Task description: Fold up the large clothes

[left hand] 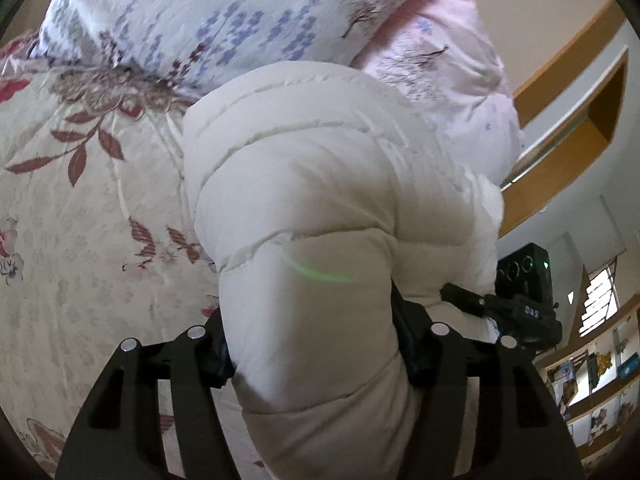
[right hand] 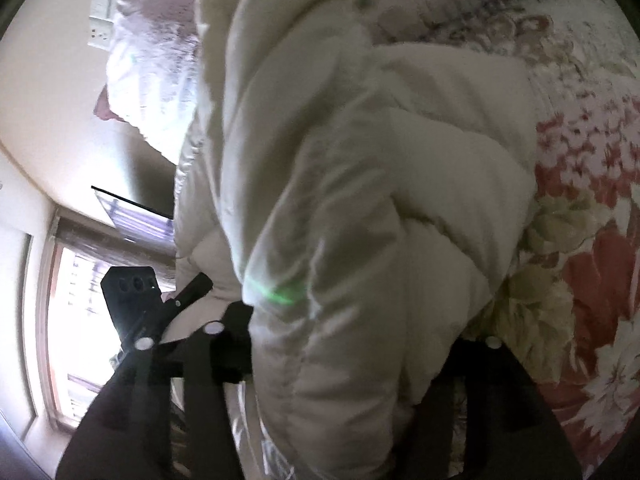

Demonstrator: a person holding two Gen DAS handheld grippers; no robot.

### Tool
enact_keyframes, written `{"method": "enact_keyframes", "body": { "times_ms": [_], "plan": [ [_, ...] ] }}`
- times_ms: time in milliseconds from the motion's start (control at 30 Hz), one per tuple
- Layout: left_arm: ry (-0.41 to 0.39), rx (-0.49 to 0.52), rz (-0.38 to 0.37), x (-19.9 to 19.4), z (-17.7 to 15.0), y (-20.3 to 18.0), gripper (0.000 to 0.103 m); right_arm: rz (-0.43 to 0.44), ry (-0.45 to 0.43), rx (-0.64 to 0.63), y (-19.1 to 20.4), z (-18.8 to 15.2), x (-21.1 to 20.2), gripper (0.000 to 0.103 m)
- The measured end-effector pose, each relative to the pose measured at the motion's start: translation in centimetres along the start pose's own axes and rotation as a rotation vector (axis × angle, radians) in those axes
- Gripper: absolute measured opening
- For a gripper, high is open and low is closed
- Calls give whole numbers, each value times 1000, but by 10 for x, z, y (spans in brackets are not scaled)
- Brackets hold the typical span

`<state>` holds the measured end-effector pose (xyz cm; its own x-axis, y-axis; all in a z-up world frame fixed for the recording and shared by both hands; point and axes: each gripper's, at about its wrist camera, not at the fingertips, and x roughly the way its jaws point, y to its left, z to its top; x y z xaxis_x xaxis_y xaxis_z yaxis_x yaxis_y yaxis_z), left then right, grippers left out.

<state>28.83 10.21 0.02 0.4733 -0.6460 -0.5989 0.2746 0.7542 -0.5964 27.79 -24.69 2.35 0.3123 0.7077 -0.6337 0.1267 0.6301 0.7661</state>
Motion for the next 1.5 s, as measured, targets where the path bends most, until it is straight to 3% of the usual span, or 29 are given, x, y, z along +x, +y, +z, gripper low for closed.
{"method": "enact_keyframes", "body": {
  "times_ms": [133,233,367,533,600,633,667,733,833,933,1200,1300,1367,1500],
  "plan": [
    [-20,14,36,-11,0,-5,71,-106,-13,-11,11,-2,-11,79],
    [-77,51,91,-33,-1,-13,71,-150,-81,-32,17,-4,-40,81],
    [-178,161,152,-67,-11,-39,71,-202,-275,-20,21,9,-89,83],
    [-219,331,166,-83,-37,-90,71,-209,-348,-12,18,37,-99,81],
    [-206,374,159,-82,-49,-103,71,-229,-335,-13,21,48,-85,77],
    [-196,382,157,-80,-51,-105,71,-230,-325,-14,23,49,-75,69],
    [-182,391,159,-76,-53,-107,71,-227,-310,-18,25,51,-64,50],
    [-161,421,194,-64,-55,-112,71,-218,-289,-42,29,55,-50,25],
    [-135,423,235,-52,-58,-106,71,-274,-326,-31,23,54,-47,18],
    [-130,418,237,-47,-59,-102,71,-327,-327,17,10,53,-43,16],
    [-136,462,271,-27,-59,-106,71,-471,-326,54,-7,48,-24,18],
    [-149,457,273,-31,-61,-110,71,-490,-307,39,-7,48,-25,31],
    [-164,464,274,-38,-64,-113,71,-509,-331,24,-1,42,-37,48],
    [-212,463,308,-59,-67,-112,72,-473,-396,-103,29,11,-68,48]
  ]
}}
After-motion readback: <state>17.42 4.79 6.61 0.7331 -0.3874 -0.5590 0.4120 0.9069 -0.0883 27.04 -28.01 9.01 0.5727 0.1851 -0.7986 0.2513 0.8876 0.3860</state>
